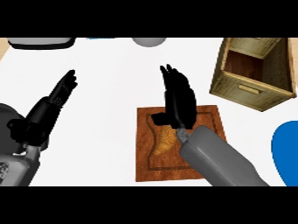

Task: Pick the croissant from the cutting board and place it in the basket

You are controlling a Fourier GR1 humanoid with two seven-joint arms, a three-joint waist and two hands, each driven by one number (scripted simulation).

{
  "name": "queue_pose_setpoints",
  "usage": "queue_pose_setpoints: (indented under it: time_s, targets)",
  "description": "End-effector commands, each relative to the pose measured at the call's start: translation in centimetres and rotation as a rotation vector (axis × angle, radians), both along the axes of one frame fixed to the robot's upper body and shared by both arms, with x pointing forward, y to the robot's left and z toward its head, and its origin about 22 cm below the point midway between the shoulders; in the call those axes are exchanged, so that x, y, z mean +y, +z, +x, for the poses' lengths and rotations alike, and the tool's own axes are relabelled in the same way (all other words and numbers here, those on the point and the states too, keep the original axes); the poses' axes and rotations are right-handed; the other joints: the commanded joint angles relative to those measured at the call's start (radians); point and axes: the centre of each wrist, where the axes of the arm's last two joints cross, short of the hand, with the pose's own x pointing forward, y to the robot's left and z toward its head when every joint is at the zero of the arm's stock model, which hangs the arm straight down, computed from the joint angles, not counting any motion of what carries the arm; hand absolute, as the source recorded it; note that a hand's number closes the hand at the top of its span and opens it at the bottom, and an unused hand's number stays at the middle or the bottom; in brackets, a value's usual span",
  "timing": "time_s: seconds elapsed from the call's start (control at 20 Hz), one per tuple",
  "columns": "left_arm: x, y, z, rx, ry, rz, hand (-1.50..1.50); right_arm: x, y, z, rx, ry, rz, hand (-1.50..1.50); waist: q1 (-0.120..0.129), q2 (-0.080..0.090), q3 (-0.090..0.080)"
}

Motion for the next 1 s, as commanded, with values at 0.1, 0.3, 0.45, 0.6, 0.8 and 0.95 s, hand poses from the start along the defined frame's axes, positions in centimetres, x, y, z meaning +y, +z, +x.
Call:
queue_pose_setpoints:
  time_s: [0.1, 0.3, 0.45, 0.6, 0.8, 0.95]
  targets:
    - [0.3, -0.6, -0.4, 0.018, 0.01, -0.009, 0.0, 3.1, 3.4, 0.5, 0.264, -0.117, -0.324, -1.5, -0.009, -0.005, 0.001]
    - [0.9, 0.4, 0.3, -0.02, 0.013, -0.005, 0.0, 6.9, 7.9, -1.2, 0.454, -0.077, -0.346, -1.5, -0.008, 0.005, 0.006]
    - [1.2, 0.2, -0.4, -0.004, 0.002, -0.012, 0.0, 6.8, 10.5, -2.3, 0.529, -0.086, -0.334, -1.5, -0.001, 0.009, 0.009]
    - [2.7, 0.2, -0.8, 0.001, -0.008, 0.011, 0.0, 6.8, 13.0, -3.5, 0.533, -0.081, -0.327, -1.5, -0.008, 0.005, 0.009]
    - [1.4, 0.7, -0.6, -0.005, 0.016, -0.009, 0.0, 6.3, 15.0, -3.9, 0.524, -0.094, -0.297, -1.5, -0.014, 0.006, 0.009]
    - [1.1, -0.4, -0.9, 0.003, 0.013, -0.011, 0.0, 5.5, 14.6, -4.7, 0.502, -0.104, -0.301, -1.5, -0.022, 0.011, 0.009]
